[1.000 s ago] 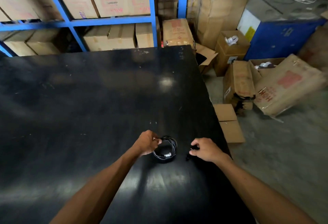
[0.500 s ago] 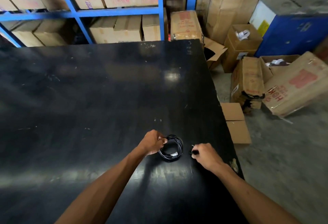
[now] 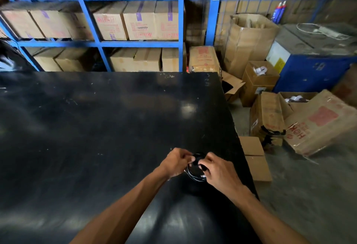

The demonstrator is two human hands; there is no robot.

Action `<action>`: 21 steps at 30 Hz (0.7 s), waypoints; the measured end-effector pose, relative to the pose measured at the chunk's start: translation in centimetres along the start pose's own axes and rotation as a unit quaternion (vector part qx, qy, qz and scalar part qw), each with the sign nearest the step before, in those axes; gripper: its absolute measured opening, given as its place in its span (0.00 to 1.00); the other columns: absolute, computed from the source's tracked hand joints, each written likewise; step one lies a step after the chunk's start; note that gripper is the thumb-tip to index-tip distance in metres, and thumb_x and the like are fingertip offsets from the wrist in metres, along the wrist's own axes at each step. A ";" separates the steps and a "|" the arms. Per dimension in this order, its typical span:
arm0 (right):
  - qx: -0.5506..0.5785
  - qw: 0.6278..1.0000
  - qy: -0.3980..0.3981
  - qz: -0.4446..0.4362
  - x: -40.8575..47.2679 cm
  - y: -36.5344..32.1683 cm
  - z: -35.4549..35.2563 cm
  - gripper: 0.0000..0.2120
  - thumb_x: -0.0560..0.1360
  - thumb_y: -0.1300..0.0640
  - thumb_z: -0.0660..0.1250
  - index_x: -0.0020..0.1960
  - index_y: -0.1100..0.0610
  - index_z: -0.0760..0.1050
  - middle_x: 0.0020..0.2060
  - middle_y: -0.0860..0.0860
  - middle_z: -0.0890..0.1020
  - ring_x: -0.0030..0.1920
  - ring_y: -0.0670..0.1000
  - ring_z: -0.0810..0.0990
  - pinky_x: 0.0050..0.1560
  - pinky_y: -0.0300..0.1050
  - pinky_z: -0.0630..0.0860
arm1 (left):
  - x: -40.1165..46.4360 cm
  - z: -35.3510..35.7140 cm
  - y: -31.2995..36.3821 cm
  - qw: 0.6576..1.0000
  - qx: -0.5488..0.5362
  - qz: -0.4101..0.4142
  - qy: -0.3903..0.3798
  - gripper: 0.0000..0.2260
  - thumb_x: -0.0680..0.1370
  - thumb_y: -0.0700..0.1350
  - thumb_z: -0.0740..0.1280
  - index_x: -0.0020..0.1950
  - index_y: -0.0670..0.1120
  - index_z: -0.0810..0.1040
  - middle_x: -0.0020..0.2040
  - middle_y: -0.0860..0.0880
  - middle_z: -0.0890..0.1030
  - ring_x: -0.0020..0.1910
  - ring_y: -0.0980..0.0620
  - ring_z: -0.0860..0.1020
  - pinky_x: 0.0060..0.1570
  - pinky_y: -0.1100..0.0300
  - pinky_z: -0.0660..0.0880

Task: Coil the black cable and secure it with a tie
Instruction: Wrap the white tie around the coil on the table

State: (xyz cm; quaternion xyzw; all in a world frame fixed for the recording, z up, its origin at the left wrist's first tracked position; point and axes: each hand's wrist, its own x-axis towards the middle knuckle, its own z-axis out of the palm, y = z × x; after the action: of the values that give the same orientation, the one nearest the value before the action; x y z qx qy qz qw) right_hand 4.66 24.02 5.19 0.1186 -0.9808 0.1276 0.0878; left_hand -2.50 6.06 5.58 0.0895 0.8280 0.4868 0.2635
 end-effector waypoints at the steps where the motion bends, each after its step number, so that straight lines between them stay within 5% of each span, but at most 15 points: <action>1: -0.008 1.000 0.028 -0.010 0.0 -0.1 -0.1 0.14 0.65 0.63 0.79 0.50 0.54 0.84 0.44 0.52 0.82 0.39 0.53 0.84 0.30 0.47 0.80 | -0.3 0.1 0.2 0.999 -0.039 -0.001 -0.014 0.07 0.81 0.41 0.66 0.47 0.44 0.83 0.32 0.56 0.78 0.33 0.58 0.76 0.38 0.63 0.73; 5: -0.023 0.990 0.128 -0.049 -0.7 -0.1 -0.1 0.13 0.64 0.64 0.81 0.47 0.57 0.85 0.40 0.52 0.83 0.35 0.51 0.83 0.26 0.44 0.79 | -1.3 0.0 1.0 0.978 -0.196 -0.049 -0.047 0.12 0.81 0.39 0.68 0.64 0.36 0.78 0.45 0.44 0.86 0.41 0.55 0.82 0.46 0.58 0.80; 8: -0.024 0.985 0.156 -0.063 -1.2 0.0 -0.1 0.12 0.66 0.64 0.80 0.47 0.57 0.84 0.41 0.52 0.83 0.32 0.50 0.82 0.26 0.42 0.77 | -1.7 -0.1 1.3 0.962 -0.253 -0.056 -0.091 0.06 0.81 0.38 0.68 0.56 0.39 0.82 0.37 0.49 0.84 0.37 0.56 0.82 0.44 0.60 0.79; 21: 0.077 0.983 0.160 -0.046 -0.6 -0.9 -3.4 0.04 0.74 0.60 0.76 0.49 0.57 0.84 0.44 0.51 0.83 0.33 0.49 0.84 0.28 0.45 0.80 | -2.7 -0.7 1.1 0.963 -0.261 -0.050 -0.042 0.11 0.75 0.40 0.75 0.58 0.44 0.86 0.39 0.45 0.85 0.39 0.52 0.83 0.40 0.62 0.77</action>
State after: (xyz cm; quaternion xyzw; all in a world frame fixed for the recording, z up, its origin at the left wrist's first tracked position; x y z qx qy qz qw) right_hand 5.94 24.22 8.51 0.1483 -0.9347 0.2155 0.2404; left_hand -0.70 5.00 7.67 -0.0038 0.6638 0.6679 0.3366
